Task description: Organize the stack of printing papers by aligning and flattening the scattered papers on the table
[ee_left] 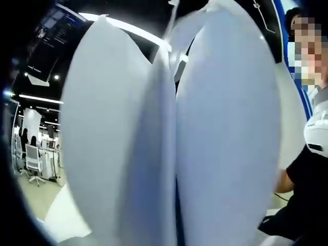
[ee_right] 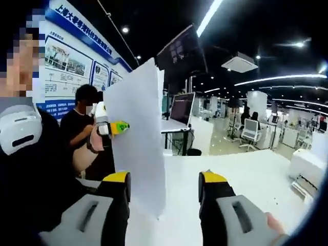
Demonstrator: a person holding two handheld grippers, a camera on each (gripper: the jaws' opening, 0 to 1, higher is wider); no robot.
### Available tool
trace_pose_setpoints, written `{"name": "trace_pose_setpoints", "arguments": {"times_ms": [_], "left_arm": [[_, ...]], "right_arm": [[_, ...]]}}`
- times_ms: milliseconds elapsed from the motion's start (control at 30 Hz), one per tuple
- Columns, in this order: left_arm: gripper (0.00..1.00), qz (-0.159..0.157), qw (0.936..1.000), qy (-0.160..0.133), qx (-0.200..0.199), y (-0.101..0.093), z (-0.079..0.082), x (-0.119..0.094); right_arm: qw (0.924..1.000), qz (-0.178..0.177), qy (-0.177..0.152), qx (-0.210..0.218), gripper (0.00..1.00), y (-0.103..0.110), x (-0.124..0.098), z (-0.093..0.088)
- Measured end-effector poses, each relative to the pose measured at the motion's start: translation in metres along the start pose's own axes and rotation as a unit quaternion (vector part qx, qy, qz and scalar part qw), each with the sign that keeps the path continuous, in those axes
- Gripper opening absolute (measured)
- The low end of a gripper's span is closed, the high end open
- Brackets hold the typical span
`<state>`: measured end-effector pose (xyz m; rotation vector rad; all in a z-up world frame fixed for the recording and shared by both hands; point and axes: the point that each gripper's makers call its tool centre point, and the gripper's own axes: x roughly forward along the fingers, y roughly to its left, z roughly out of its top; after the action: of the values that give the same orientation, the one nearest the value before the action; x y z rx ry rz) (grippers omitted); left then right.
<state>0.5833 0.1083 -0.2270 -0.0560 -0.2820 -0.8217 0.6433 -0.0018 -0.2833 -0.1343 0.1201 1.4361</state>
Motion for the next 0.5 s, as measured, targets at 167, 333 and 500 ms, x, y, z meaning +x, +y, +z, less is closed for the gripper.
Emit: {"name": "trace_pose_setpoints", "arguments": {"times_ms": [167,333,500], "left_arm": [[0.06,0.001,1.0,-0.004,-0.002,0.0,0.004,0.0],[0.06,0.002,0.9999,-0.01,-0.005,-0.001,0.008,-0.002],[0.06,0.003,0.9999,-0.015,-0.001,-0.001,0.013,-0.003]], "right_arm": [[0.9992,0.012,-0.033,0.02,0.56,0.005,0.0,-0.007],[0.9921,0.037,-0.09,0.079,0.6,0.011,-0.002,-0.013],[0.9887,0.018,-0.105,0.106,0.63,-0.001,-0.003,-0.032]]}}
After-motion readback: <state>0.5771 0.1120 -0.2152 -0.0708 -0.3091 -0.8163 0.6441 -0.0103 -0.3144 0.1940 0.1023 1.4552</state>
